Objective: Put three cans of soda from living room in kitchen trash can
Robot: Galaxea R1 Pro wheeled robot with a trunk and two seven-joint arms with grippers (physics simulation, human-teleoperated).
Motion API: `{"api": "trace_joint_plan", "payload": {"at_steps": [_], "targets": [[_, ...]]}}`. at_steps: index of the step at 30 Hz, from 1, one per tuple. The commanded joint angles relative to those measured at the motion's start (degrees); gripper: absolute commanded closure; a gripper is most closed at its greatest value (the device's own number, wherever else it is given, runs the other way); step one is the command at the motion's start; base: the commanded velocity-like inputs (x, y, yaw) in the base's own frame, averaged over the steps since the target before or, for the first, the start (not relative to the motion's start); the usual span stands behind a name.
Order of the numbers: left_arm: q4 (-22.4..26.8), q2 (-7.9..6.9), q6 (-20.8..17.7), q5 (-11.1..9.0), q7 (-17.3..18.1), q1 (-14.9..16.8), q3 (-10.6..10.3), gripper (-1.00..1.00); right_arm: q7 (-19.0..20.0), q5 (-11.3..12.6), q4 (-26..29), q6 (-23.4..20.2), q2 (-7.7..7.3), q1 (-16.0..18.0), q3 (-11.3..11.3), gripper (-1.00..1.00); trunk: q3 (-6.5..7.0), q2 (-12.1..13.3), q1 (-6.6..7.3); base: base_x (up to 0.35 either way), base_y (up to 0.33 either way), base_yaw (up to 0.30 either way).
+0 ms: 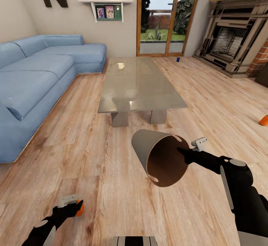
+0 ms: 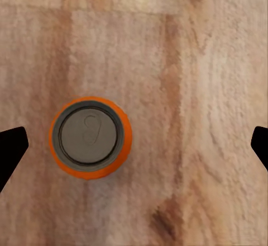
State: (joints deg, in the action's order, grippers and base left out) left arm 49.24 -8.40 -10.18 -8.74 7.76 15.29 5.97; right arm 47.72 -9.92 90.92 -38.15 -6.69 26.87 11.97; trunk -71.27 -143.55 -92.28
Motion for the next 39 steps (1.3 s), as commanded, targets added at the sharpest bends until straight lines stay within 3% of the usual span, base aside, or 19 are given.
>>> {"api": "trace_joint_plan", "payload": {"at_steps": [1, 29, 39], "targets": [[0.08, -0.03, -0.04, -0.01, 0.0, 0.0, 0.19, -1.0, 0.27, 0.96, 0.05, -0.35, 0.01, 0.02, -0.01, 1.0, 0.01, 0.0, 0.01, 0.0, 0.0, 0.0], [2.64, -1.92, -2.4, -0.04, 0.18, 1.57, 0.88, -1.0, 0.16, 0.89, 0.05, -0.75, 0.01, 0.11, -0.01, 1.0, 0.01, 0.0, 0.01, 0.0, 0.0, 0.0], [2.62, -1.97, -2.22, -0.05, 0.11, 1.56, 0.88, -1.0, 0.1, 0.87, 0.05, -0.56, 0.01, 0.03, -0.01, 1.0, -2.21, -0.14, -0.25, 0.0, 0.0, 0.0]]}}
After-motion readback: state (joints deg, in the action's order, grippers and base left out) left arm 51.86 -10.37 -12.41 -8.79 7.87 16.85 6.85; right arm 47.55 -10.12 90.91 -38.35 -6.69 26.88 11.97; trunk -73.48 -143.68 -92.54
